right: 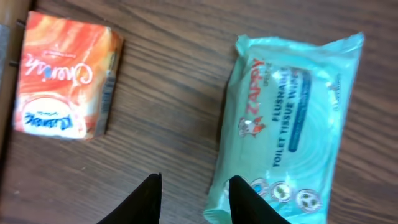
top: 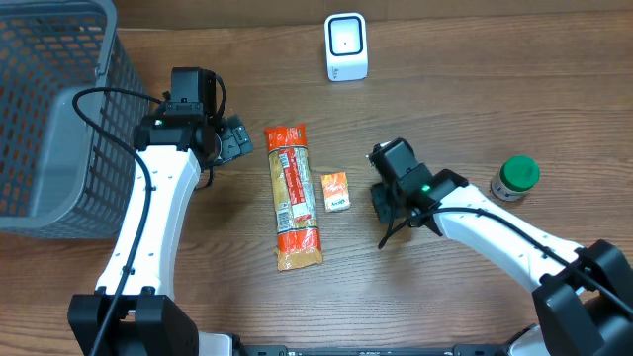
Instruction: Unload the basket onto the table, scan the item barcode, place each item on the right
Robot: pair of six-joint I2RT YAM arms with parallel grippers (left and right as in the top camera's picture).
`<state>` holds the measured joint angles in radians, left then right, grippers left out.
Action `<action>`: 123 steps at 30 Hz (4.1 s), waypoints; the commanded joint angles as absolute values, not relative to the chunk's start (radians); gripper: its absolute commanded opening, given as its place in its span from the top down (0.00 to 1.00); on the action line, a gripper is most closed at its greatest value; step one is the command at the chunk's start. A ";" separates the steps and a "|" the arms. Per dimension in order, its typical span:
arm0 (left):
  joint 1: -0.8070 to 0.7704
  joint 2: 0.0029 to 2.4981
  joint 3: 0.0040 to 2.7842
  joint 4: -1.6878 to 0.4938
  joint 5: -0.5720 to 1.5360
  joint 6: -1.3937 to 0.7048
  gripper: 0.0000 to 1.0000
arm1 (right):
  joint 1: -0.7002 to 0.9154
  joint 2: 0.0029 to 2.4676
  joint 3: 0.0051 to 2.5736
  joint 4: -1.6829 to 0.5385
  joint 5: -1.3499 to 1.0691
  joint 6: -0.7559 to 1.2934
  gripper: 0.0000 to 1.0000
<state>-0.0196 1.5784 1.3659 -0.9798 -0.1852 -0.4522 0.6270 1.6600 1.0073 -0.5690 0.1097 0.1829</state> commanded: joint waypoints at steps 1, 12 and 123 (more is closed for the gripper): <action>-0.019 1.583 1.368 -0.979 -0.198 -0.441 0.00 | 0.640 1.669 0.999 -0.556 0.239 0.210 0.64; -0.019 1.583 1.368 -0.979 -0.198 -0.441 0.00 | 0.640 1.817 0.999 -0.490 0.246 0.221 0.64; -0.019 1.583 1.368 -0.979 -0.198 -0.441 0.00 | 0.550 1.505 1.156 -0.684 -0.152 0.289 0.96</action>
